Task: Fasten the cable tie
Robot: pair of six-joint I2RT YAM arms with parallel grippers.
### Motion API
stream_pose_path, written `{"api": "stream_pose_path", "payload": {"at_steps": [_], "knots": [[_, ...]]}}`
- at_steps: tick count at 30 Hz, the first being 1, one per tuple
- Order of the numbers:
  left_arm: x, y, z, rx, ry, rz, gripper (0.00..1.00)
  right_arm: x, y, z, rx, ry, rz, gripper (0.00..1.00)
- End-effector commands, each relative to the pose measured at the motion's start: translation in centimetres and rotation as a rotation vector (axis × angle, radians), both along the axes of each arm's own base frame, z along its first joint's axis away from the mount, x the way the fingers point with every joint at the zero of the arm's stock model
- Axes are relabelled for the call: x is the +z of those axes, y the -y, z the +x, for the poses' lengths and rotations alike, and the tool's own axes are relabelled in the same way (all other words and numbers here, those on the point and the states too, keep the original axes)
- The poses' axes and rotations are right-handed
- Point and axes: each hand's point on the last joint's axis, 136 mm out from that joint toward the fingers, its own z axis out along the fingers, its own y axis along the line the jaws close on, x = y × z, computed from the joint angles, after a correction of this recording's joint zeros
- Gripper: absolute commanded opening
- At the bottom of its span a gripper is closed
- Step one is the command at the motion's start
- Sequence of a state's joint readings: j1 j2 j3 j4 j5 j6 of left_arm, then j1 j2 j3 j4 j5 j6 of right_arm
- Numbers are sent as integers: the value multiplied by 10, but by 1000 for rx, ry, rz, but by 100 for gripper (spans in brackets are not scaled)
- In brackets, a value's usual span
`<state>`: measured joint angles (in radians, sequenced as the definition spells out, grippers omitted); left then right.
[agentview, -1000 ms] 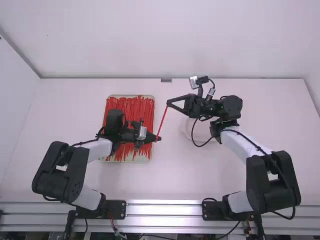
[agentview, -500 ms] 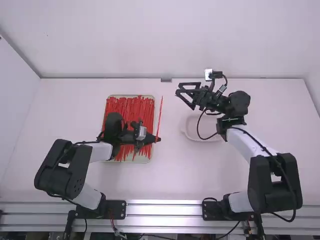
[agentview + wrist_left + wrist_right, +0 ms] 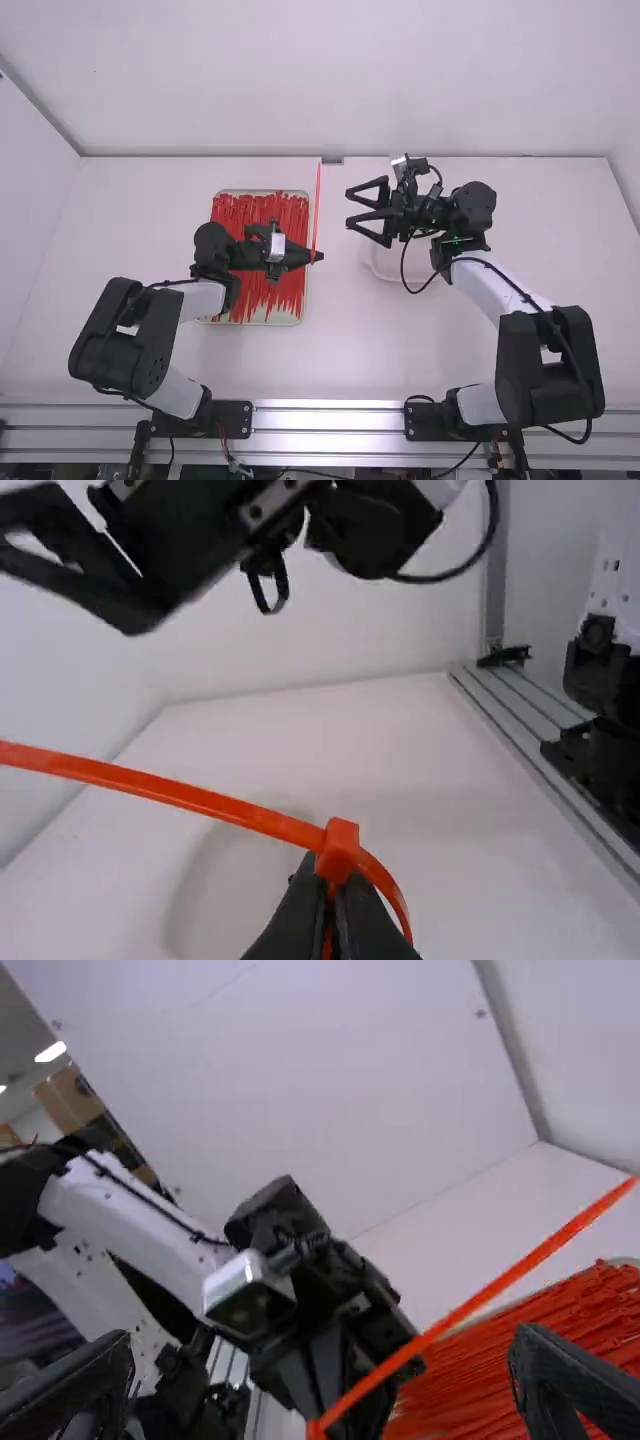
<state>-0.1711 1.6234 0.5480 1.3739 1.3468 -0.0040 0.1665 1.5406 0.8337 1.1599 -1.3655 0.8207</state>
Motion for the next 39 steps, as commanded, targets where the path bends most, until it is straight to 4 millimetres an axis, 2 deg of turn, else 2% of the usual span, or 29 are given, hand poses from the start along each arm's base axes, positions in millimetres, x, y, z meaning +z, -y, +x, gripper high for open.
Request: {"api": "stream_pose_path", "payload": {"at_steps": [1, 8, 10, 14, 21, 25, 29, 32, 37, 39], "knots": [[16, 1, 3, -38, -53, -9, 2, 0, 0, -11, 22, 20, -6, 99], [42, 3, 14, -43, -21, -24, 2, -13, -11, -11, -9, -69, 10, 99], [49, 6, 4, -112, 40, -8, 2, -18, -15, -6, -54, -119, 26, 99], [56, 14, 0, -141, 77, -11, 2, -17, -26, -9, -61, -174, 44, 99], [59, 16, 0, -150, 76, -11, 2, -14, -37, -10, -72, -203, 63, 99], [55, 14, 2, -138, 86, -10, 2, -11, -37, -10, -69, -215, 74, 100], [54, 14, 2, -136, 75, -9, 2, -8, -42, -16, -46, -210, 80, 95], [52, 14, 3, -137, 54, -6, 2, -7, -47, -20, -34, -204, 83, 90], [47, 15, 5, -135, 48, 0, 2, -6, -54, -24, -25, -204, 87, 65], [46, 15, 5, -135, 37, 2, 2, -6, -53, -23, -30, -208, 87, 38]]}}
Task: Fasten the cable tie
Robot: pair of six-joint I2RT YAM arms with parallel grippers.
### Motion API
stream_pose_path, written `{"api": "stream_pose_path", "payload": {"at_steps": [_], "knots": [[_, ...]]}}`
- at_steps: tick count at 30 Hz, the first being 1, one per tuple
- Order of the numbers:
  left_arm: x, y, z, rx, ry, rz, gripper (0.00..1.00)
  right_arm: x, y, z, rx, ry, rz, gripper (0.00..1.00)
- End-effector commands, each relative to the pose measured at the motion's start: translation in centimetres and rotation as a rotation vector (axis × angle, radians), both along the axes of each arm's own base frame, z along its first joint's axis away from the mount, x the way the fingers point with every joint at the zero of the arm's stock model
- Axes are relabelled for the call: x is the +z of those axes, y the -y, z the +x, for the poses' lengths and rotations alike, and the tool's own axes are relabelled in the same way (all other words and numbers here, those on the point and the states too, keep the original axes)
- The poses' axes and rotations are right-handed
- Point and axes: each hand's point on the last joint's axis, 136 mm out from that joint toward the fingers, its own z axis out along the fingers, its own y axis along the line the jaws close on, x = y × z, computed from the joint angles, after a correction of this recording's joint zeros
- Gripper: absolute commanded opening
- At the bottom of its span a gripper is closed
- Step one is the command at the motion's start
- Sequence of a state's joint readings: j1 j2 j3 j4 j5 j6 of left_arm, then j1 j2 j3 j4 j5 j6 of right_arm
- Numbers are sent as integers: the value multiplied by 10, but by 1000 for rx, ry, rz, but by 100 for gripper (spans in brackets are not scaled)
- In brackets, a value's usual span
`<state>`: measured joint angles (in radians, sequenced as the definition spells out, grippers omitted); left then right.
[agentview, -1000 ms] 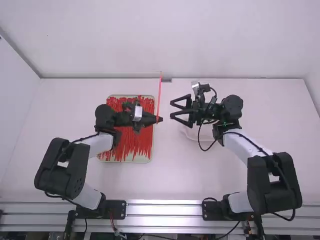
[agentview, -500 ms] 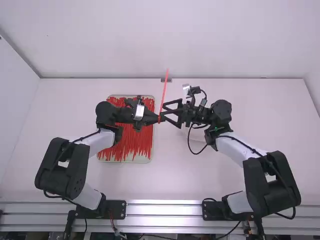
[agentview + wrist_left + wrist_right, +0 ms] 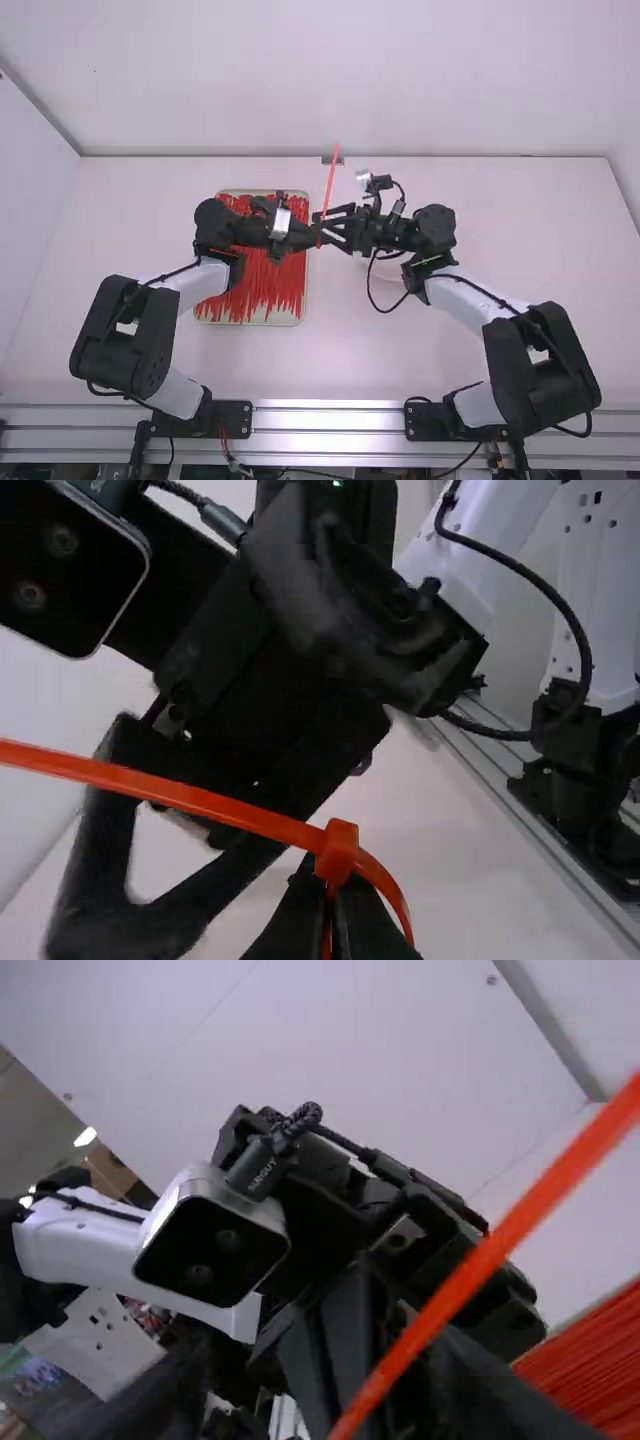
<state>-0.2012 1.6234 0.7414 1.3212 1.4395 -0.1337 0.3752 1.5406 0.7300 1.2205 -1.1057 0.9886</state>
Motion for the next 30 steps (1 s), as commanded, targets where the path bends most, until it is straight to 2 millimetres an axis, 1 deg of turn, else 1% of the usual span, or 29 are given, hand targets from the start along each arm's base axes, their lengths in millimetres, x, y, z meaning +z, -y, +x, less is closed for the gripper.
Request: {"api": "stream_pose_path", "payload": {"at_steps": [1, 2, 3, 9, 10, 11, 13, 16, 19, 21, 23, 27, 29, 30], "knots": [[0, 1, -1, -9, 24, 1, 2, 8, 3, -2, -11, 22, 12, 32], [0, 1, -1, -10, 24, 1, 2, 8, 4, -1, -13, 21, 11, 6], [0, 1, -1, -10, 24, 1, 2, 8, 4, -1, -12, 22, 11, 0], [0, 1, -1, -9, 31, 0, 2, 7, 4, -3, -3, 20, 7, 0], [1, 1, 0, -4, 17, -1, 54, 7, 4, -4, 0, 22, 6, 0], [2, 1, 5, 22, -19, -8, 99, 8, 4, -4, 4, 27, 7, 0], [4, 1, 10, 53, -63, -17, 99, 11, 6, -5, 2, 50, 14, 0], [4, 1, 12, 59, -66, -18, 99, 20, 16, -3, -4, 71, 32, 0], [5, 1, 12, 59, -70, -19, 99, 30, 32, 4, -26, 105, 46, 0], [8, 1, 13, 57, -81, -20, 99, 32, 38, 9, -41, 102, 45, 0], [13, 2, 13, 44, -85, -19, 99, 38, 47, 17, -63, 112, 43, 0], [26, 3, 16, 23, -78, -16, 99, 51, 57, 24, -80, 165, 39, 0], [31, 4, 20, 24, -93, -13, 99, 53, 62, 29, -94, 164, 33, 0], [34, 4, 24, 27, -101, -9, 99, 51, 66, 35, -112, 166, 21, 0]]}}
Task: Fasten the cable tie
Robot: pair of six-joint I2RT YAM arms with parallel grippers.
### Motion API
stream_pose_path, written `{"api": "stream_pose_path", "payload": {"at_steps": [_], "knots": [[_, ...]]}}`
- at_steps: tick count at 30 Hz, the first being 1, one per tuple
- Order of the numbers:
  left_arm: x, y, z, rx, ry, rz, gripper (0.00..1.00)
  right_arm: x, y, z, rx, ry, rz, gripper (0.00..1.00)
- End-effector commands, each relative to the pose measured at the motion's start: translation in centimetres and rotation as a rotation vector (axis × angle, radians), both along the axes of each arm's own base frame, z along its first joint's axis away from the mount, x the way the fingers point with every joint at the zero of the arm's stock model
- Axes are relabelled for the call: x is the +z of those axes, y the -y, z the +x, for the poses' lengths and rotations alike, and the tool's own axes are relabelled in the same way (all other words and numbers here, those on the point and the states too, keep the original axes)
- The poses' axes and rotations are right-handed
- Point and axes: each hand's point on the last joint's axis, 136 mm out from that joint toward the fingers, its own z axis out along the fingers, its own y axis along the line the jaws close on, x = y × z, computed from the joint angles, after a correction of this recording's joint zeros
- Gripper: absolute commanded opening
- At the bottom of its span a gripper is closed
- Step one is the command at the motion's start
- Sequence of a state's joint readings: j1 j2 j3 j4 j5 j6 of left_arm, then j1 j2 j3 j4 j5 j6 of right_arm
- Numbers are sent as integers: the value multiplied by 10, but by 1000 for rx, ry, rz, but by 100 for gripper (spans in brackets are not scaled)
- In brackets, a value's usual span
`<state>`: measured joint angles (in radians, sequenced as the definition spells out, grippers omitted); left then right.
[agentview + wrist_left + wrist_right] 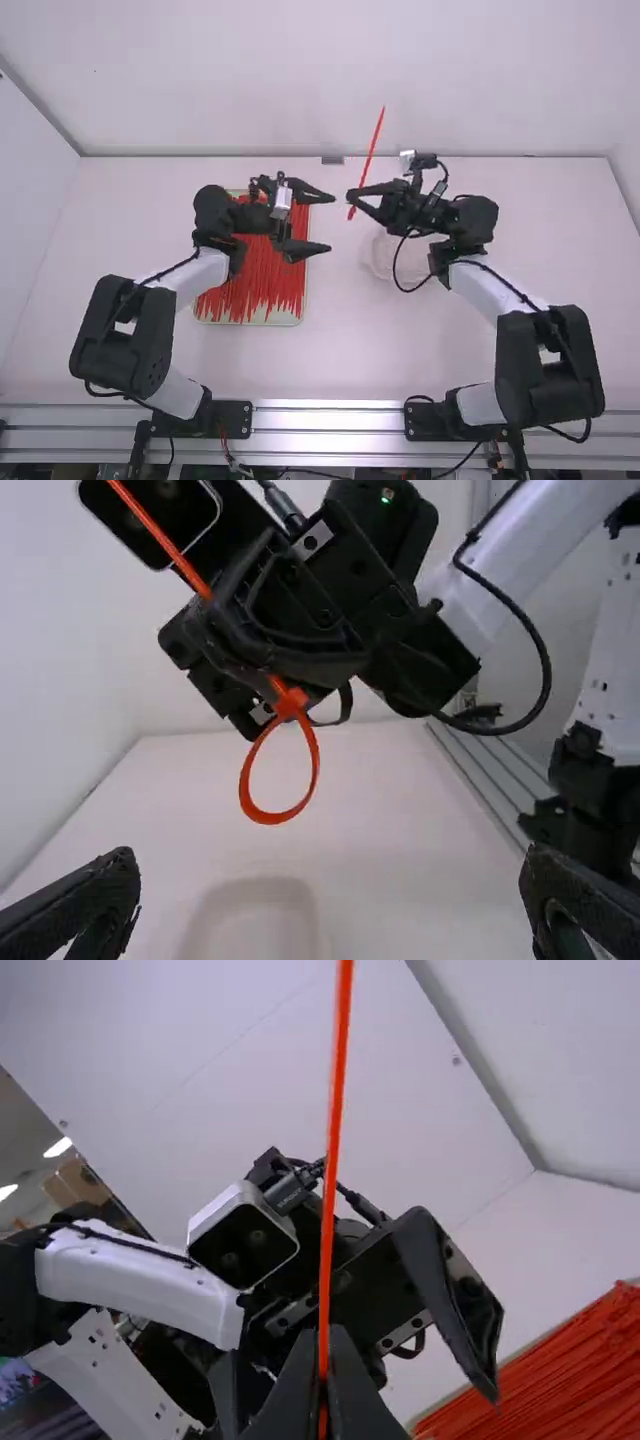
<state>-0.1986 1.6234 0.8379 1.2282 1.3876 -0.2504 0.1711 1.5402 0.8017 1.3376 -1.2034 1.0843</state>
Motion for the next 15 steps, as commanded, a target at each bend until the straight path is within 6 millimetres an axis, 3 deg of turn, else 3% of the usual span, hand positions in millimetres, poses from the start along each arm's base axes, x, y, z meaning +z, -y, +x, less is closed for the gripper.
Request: {"api": "stream_pose_path", "payload": {"at_steps": [1, 4, 9, 15], "knots": [[11, 2, 6, -13, 6, 6, 99, 14, 10, 6, -31, 66, -16, 0], [9, 0, 18, 6, -30, 29, 99, -4, 19, 25, -93, 24, -59, 0], [-12, 1, 41, 105, -109, 86, 99, -38, 34, 44, -174, -33, -139, 0], [-48, -5, 59, 246, -206, 183, 99, -102, 71, 76, -405, -167, -314, 0]]}}
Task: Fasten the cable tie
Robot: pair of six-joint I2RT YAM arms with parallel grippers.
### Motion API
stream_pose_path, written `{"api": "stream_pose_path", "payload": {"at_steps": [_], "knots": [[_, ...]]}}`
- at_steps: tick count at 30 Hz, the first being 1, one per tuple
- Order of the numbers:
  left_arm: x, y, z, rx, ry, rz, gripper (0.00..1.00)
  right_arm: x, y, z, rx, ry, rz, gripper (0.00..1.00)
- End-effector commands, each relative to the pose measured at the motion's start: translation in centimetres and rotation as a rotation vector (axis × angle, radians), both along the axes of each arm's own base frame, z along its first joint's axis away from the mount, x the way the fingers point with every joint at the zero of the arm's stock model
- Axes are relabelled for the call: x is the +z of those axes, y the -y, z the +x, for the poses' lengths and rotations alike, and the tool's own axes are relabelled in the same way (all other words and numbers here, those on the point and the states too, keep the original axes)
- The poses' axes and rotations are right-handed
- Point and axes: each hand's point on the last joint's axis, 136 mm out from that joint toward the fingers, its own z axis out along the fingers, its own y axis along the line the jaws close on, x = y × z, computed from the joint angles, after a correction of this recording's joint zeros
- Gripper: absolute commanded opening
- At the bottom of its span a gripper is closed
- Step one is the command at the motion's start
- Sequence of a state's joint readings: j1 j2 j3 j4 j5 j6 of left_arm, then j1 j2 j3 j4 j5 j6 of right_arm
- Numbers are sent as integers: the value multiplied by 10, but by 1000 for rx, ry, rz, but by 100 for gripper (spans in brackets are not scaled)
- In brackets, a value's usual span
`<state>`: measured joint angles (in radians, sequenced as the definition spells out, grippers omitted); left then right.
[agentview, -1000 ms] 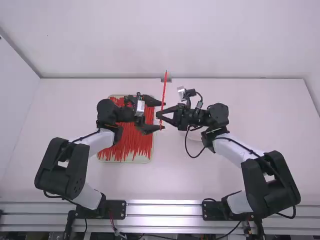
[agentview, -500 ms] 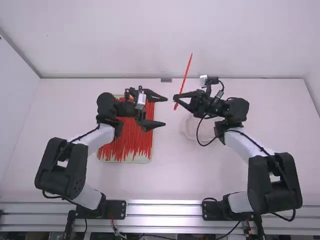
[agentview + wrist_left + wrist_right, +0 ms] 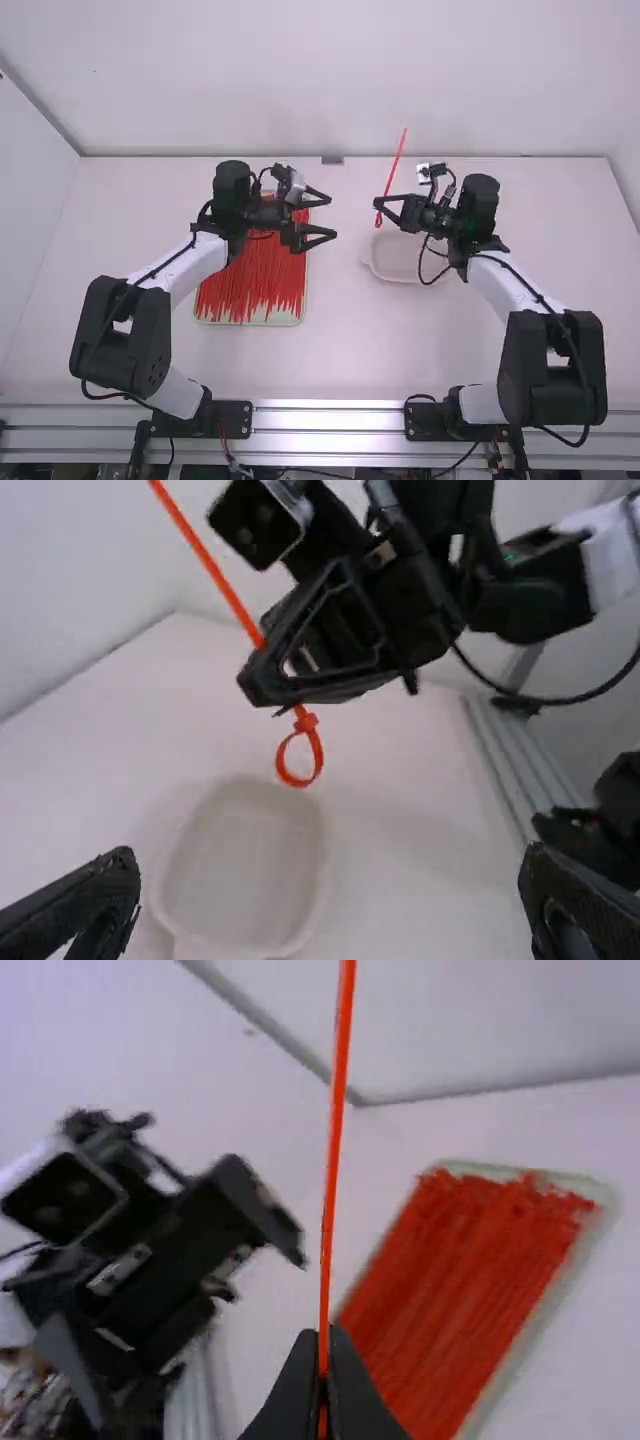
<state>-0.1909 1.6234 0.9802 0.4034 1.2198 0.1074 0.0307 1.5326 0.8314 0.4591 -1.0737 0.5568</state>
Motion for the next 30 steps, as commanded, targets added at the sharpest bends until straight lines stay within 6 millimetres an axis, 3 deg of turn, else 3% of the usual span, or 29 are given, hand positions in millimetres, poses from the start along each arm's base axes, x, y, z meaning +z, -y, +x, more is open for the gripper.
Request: {"api": "stream_pose_path", "payload": {"at_steps": [1, 10, 14, 16, 22, 30], "knots": [[-8, -4, 15, 73, 92, 69, 99, -8, 26, 23, -134, 125, -159, 0], [-62, -25, 29, 252, -63, 266, 99, -85, 71, 30, -386, -77, -512, 0], [-78, -32, 30, 299, -86, 309, 99, -105, 80, 28, -474, -109, -637, 0], [-79, -29, 24, 270, -94, 292, 99, -112, 87, 30, -554, -123, -682, 0], [-83, -31, 26, 291, -106, 306, 99, -124, 91, 31, -574, -152, -697, 0], [-90, -42, 30, 333, -134, 334, 99, -172, 90, 27, -522, -263, -718, 0]]}}
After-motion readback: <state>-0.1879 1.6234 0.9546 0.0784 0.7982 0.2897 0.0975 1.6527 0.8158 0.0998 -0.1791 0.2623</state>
